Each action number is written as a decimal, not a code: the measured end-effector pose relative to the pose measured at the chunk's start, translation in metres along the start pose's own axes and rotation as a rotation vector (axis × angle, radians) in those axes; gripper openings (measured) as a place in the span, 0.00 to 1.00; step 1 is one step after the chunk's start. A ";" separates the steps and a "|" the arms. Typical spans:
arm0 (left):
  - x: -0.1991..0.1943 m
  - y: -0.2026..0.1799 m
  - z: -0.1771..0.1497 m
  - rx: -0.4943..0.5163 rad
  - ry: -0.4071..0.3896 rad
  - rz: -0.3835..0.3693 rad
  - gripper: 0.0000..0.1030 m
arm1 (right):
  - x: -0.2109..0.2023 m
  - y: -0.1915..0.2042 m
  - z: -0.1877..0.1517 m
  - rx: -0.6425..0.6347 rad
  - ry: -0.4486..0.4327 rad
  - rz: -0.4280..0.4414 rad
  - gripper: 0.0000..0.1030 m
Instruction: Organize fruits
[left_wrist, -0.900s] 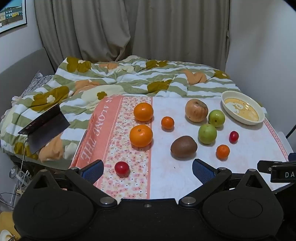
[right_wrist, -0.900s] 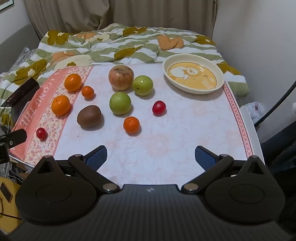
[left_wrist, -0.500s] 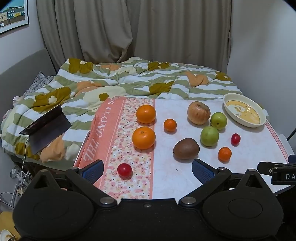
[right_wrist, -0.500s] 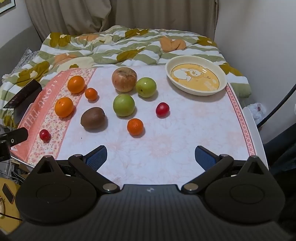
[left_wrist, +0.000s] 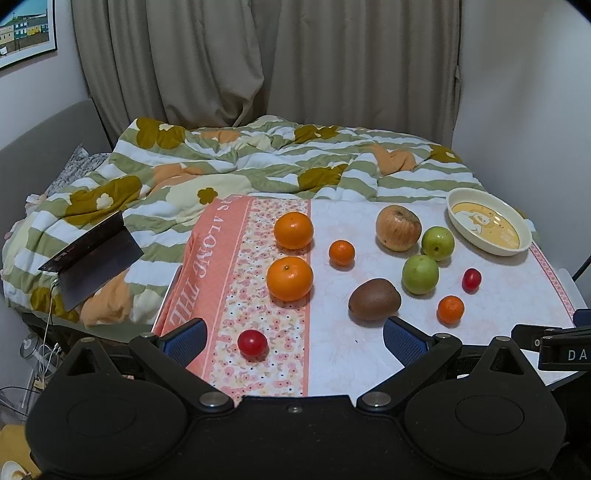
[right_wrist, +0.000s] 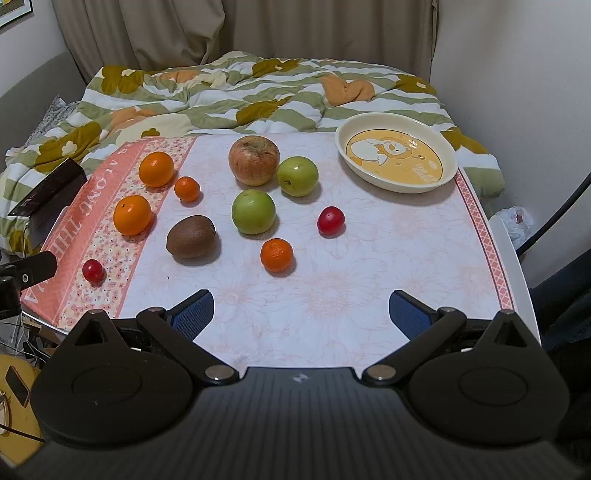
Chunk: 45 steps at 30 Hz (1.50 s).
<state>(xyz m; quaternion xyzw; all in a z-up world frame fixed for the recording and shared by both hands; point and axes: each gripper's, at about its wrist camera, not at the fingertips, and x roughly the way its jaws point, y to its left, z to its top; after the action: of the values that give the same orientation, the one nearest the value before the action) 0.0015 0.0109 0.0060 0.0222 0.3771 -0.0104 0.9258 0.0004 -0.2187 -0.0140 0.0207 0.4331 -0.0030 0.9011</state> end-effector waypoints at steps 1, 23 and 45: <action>0.000 0.000 0.000 0.001 0.000 0.000 1.00 | 0.000 0.000 0.000 0.000 0.001 -0.001 1.00; 0.001 -0.001 0.002 0.006 -0.002 0.002 1.00 | 0.000 0.002 0.000 -0.001 0.005 0.001 1.00; 0.001 -0.001 0.003 0.007 -0.001 0.002 1.00 | 0.000 0.004 0.002 -0.002 0.001 -0.004 1.00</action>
<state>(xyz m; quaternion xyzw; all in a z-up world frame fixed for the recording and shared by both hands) 0.0043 0.0101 0.0068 0.0258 0.3765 -0.0107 0.9260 0.0023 -0.2152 -0.0129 0.0191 0.4337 -0.0043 0.9009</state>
